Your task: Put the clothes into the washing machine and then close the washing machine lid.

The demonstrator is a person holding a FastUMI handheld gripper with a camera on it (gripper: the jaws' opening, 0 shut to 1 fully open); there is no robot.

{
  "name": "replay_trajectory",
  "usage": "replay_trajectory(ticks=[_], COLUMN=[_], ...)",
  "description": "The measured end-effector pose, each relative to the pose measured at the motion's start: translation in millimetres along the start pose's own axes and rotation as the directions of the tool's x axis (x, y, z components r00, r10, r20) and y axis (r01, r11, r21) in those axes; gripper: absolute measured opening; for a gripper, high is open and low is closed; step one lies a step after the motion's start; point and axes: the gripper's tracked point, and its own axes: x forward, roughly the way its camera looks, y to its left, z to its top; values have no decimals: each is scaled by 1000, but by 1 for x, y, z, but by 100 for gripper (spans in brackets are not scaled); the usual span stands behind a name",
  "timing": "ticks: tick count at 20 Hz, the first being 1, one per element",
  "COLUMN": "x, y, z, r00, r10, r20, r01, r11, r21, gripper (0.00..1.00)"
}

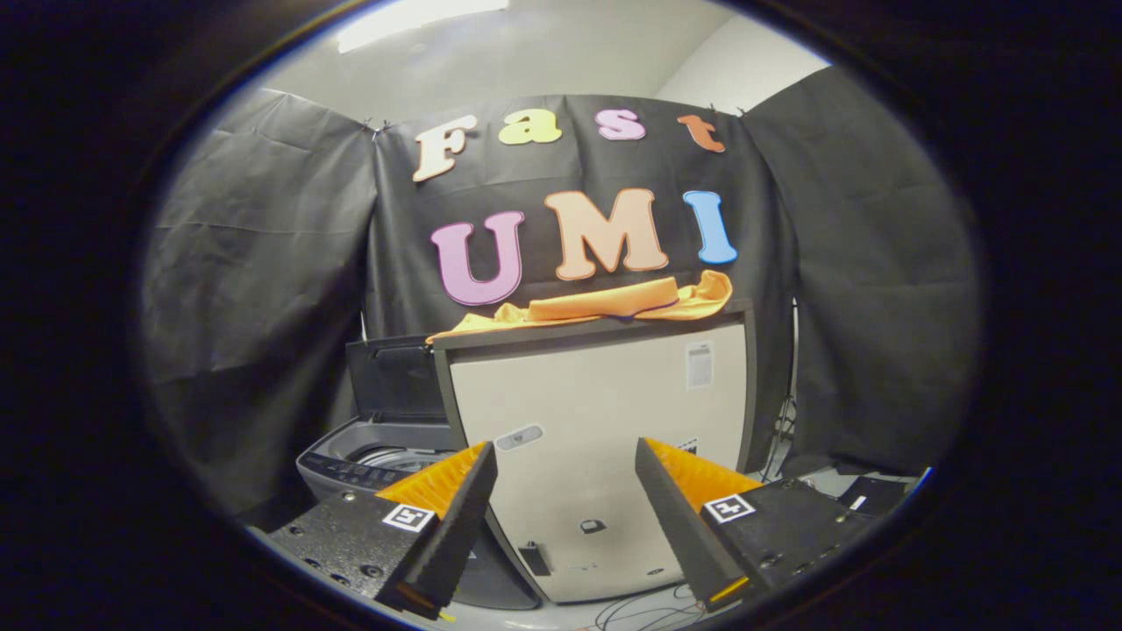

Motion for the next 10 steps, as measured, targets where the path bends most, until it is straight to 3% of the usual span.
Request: replay_trajectory(ticks=[10], x=[45], y=[2], z=[90], r00=[999], r10=[27], r20=[19], r01=[-27], r11=[1000], r21=[0], gripper=[96])
